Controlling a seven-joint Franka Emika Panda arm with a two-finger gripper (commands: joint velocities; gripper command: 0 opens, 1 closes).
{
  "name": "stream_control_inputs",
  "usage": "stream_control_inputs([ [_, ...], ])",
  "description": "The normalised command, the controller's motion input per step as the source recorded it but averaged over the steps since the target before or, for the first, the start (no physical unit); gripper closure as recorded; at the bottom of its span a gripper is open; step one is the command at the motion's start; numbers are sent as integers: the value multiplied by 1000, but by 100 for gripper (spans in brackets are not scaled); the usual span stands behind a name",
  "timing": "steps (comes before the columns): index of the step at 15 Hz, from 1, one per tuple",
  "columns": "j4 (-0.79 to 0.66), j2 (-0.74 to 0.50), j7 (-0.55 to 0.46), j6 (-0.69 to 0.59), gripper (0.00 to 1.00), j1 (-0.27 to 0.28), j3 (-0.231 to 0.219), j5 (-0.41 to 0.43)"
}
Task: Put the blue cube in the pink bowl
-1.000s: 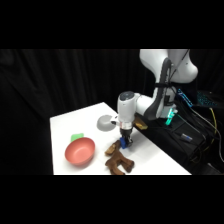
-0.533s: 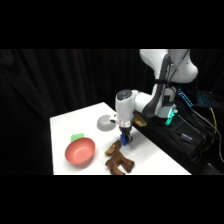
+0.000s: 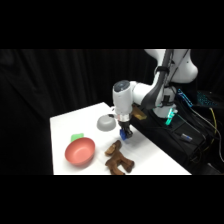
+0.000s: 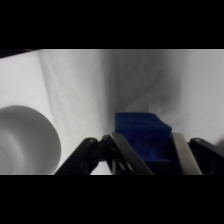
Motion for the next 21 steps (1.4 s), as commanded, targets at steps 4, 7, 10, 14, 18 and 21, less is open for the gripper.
stream_control_inputs([
  [4,-23,-356,-102,-273,77,-188,150,-21],
  [7,-2,-378,-133,-317,77,-175,138,6],
  [10,74,-312,-178,-340,77,-165,132,45],
  [14,207,-159,-251,-363,77,-149,114,96],
  [18,358,15,-332,-361,77,-139,82,128],
  [21,453,141,-356,-354,77,-125,71,179],
])
